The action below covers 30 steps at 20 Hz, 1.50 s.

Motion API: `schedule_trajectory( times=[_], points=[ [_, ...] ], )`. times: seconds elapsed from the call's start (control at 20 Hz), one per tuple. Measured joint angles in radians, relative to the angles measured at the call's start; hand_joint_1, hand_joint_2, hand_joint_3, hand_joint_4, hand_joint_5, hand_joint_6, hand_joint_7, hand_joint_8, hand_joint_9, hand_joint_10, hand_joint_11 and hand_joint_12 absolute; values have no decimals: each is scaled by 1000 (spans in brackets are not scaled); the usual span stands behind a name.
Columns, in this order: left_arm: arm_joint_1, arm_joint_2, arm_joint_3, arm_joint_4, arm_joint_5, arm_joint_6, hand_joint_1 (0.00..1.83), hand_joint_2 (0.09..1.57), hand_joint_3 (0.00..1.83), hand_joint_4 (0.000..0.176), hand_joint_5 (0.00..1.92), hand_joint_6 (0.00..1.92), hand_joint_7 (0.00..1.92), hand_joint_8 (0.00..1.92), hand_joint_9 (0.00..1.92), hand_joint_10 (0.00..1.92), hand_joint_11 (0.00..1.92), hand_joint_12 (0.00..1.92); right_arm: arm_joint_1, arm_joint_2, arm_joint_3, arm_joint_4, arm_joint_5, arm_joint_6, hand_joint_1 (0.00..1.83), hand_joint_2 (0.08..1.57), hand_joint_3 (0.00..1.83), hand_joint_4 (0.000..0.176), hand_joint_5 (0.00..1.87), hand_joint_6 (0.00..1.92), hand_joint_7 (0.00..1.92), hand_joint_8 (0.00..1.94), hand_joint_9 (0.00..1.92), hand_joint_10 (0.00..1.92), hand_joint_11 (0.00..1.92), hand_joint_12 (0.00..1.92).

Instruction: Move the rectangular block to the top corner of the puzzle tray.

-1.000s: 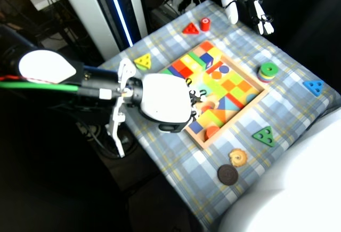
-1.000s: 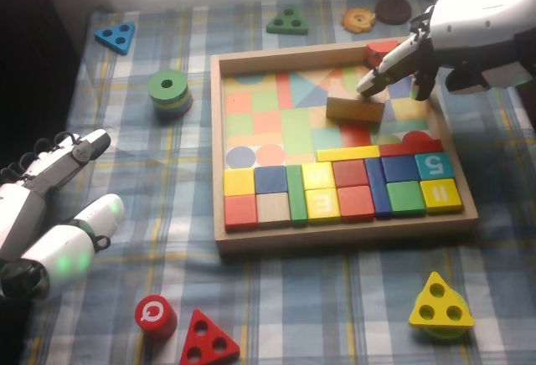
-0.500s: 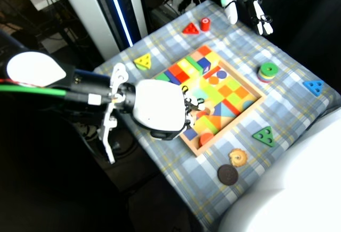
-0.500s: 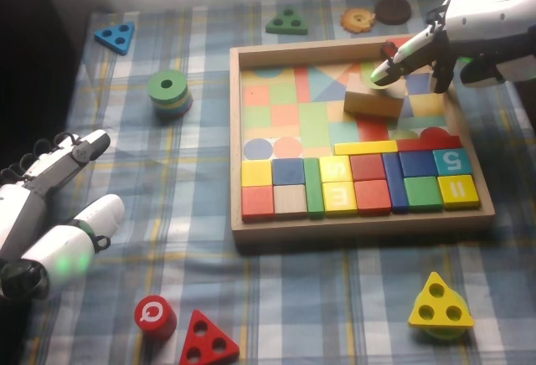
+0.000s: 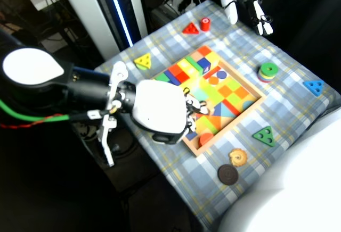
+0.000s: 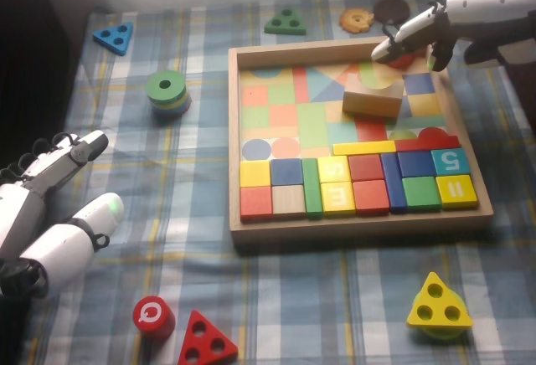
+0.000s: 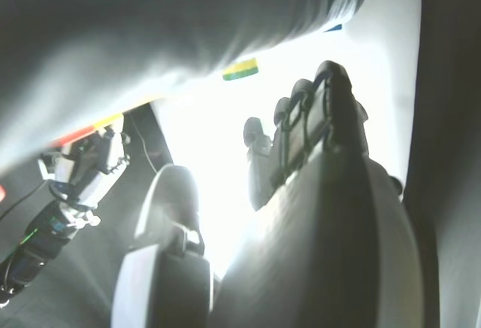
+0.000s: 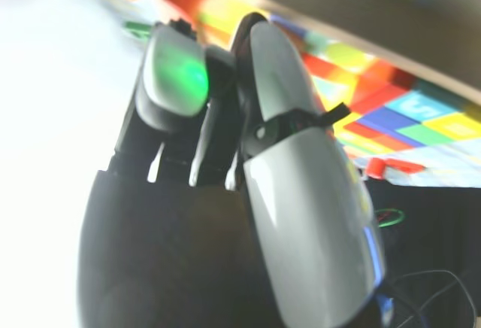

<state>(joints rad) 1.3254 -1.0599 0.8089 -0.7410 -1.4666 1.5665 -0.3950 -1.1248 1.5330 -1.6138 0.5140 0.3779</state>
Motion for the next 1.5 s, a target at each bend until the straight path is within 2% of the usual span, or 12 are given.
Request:
schedule_trajectory(
  times=[0.1, 0.2, 0.4, 0.45, 0.6, 0.65, 0.7, 0.85, 0.95, 1.2, 1.3, 1.5],
  points=[
    [0, 0, -1, 1, 0, 0, 548, 1376, 0, 42, 347, 3, 160, 2, 74, 2, 0, 6, 6, -7, 0, 16, 5, -14, 1541, 1225, 3, 66, 435, 4, 1222, 1941, 1441, 1921, 1477, 1921],
    [0, 0, -1, 0, 0, 0, 567, 1373, 0, 46, 353, 3, 161, 2, 81, 4, 8, 4, 18, -11, -1, 29, 10, -16, 1551, 1217, 0, 27, 427, 0, 1176, 1941, 1383, 1921, 1427, 1921],
    [0, 1, -1, 2, 0, 0, 541, 1379, 1, 49, 348, 0, 162, 1, 79, 2, 3, 5, 18, 1, -36, 25, 13, -13, 1587, 1198, 0, 35, 430, 2, 1235, 1941, 1412, 1921, 1470, 1921],
    [0, 1, -1, 1, 1, 0, 552, 1375, 0, 58, 344, 0, 159, 0, 77, 1, 0, 0, 18, 8, -47, 28, 15, -13, 1584, 1201, 0, 60, 436, 2, 1219, 1941, 1430, 1921, 1493, 1921],
    [0, 3, -1, 0, 4, 0, 543, 1377, 0, 62, 341, 3, 161, 2, 75, 1, 0, 0, 18, 31, -69, -31, 17, 38, 1575, 1201, 0, 58, 434, 0, 1177, 1941, 1388, 1921, 1455, 1921],
    [0, 5, -1, 0, 7, 0, 530, 1379, 1, 65, 339, 1, 156, 0, 70, 0, 0, 0, 18, 39, -75, -48, 17, 46, 1560, 1208, 3, 54, 441, 3, 1187, 1941, 1384, 1921, 1424, 1921],
    [0, 5, -1, 0, 8, 0, 524, 1382, 2, 60, 339, 1, 161, 2, 73, 2, 0, 0, 19, 50, -81, -60, 17, 57, 1576, 1202, 0, 24, 451, 3, 1228, 1941, 1423, 1921, 1440, 1921],
    [0, 5, -1, 1, 16, 0, 497, 1385, 3, 64, 328, 1, 153, 1, 70, 1, 0, 0, 24, 76, -100, -109, 8, 83, 1560, 1201, 0, 2, 430, 3, 1210, 1941, 1409, 1921, 1468, 1921],
    [0, 5, -1, 0, 17, 0, 505, 1386, 2, 68, 327, 1, 153, 1, 68, 2, 0, 0, 31, 78, -100, -195, 13, 152, 1537, 1205, 1, 32, 437, 3, 1201, 1941, 1428, 1921, 1486, 1921],
    [0, 5, -1, 6, 35, 0, 510, 1383, 0, 76, 326, 0, 157, 2, 76, 5, 0, 0, 43, 84, -111, -308, 26, 225, 1539, 1211, 1, 53, 428, 0, 1149, 1941, 1398, 1921, 1444, 1921],
    [0, 5, 2, 6, 42, 0, 516, 1383, 0, 59, 337, 4, 160, 3, 74, 3, 1, 1, 43, 84, -111, -344, 40, 251, 1526, 1208, 0, 76, 448, 4, 1105, 1941, 1360, 1921, 1405, 1921],
    [-2, 8, 3, 13, 45, 0, 510, 1381, 0, 73, 331, 1, 158, 1, 69, 1, 0, 0, 43, 84, -111, -365, 42, 255, 1541, 1201, 0, 68, 454, 2, 1104, 1941, 1344, 1921, 1392, 1921]
  ],
)
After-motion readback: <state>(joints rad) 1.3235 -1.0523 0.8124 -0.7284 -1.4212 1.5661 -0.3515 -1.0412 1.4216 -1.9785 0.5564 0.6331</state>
